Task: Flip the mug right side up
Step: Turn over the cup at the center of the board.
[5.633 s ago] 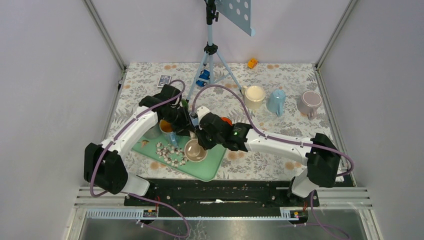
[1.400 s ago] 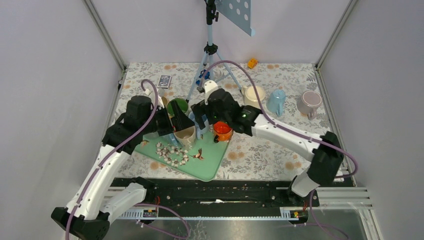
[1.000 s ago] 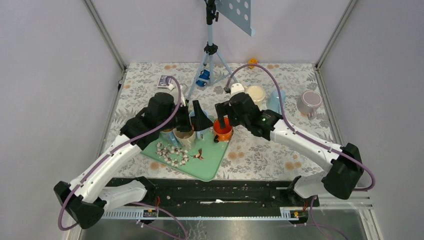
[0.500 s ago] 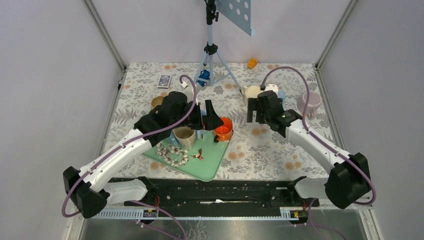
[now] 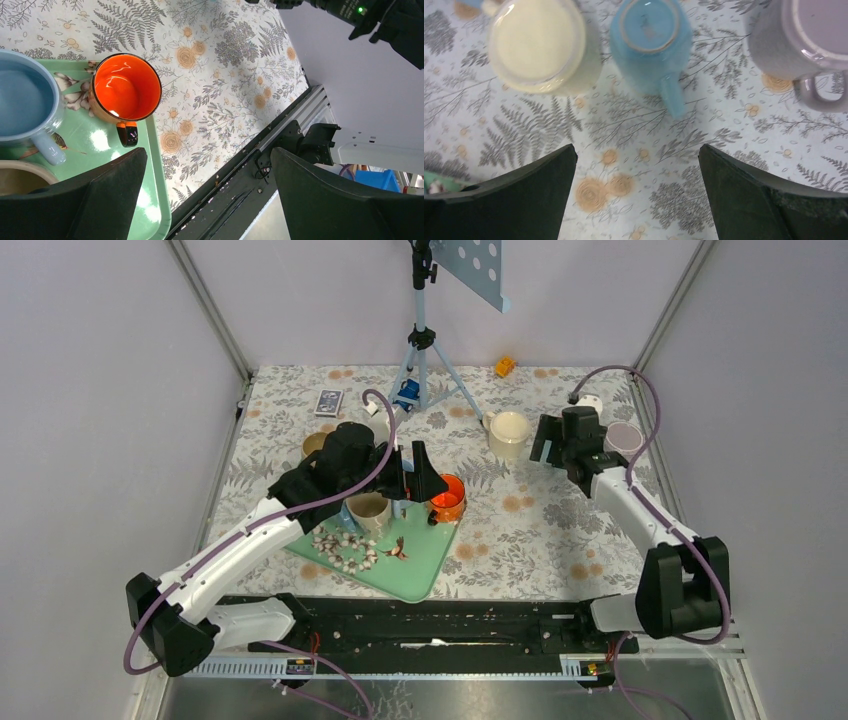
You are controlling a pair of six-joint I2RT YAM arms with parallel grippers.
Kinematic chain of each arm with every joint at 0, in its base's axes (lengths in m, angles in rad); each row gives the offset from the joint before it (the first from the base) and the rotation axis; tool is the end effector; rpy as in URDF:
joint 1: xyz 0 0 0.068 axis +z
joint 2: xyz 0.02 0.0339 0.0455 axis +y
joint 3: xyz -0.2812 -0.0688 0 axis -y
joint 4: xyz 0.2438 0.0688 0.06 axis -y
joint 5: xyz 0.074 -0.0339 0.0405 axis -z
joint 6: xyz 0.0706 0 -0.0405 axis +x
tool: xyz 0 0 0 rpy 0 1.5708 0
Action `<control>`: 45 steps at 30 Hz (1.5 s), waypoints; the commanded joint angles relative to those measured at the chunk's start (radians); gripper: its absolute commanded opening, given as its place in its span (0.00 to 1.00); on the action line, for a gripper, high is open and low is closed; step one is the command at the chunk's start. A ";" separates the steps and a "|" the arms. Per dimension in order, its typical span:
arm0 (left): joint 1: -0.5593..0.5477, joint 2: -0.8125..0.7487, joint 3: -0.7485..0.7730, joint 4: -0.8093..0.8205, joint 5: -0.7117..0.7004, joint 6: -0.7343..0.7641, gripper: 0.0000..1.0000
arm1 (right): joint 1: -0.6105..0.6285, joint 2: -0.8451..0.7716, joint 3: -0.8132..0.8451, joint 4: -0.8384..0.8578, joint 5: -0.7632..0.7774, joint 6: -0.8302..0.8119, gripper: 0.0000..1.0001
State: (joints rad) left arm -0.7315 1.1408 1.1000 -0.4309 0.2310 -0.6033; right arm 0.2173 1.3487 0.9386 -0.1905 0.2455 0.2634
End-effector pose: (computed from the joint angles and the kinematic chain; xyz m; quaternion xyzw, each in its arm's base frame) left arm 0.1946 -0.1964 0.3543 0.1143 0.8415 -0.3983 0.3467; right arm 0.3192 0.0529 0.2651 0.0773 0.8764 0.0050 0.4753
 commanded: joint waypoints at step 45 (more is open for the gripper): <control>-0.001 -0.028 -0.034 0.071 0.032 0.001 0.99 | -0.081 0.417 0.279 -0.027 0.020 -0.035 0.69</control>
State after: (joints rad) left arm -0.7315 1.1351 1.0687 -0.4103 0.2543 -0.5999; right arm 0.1375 1.7332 1.1439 -0.1707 0.2100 0.2176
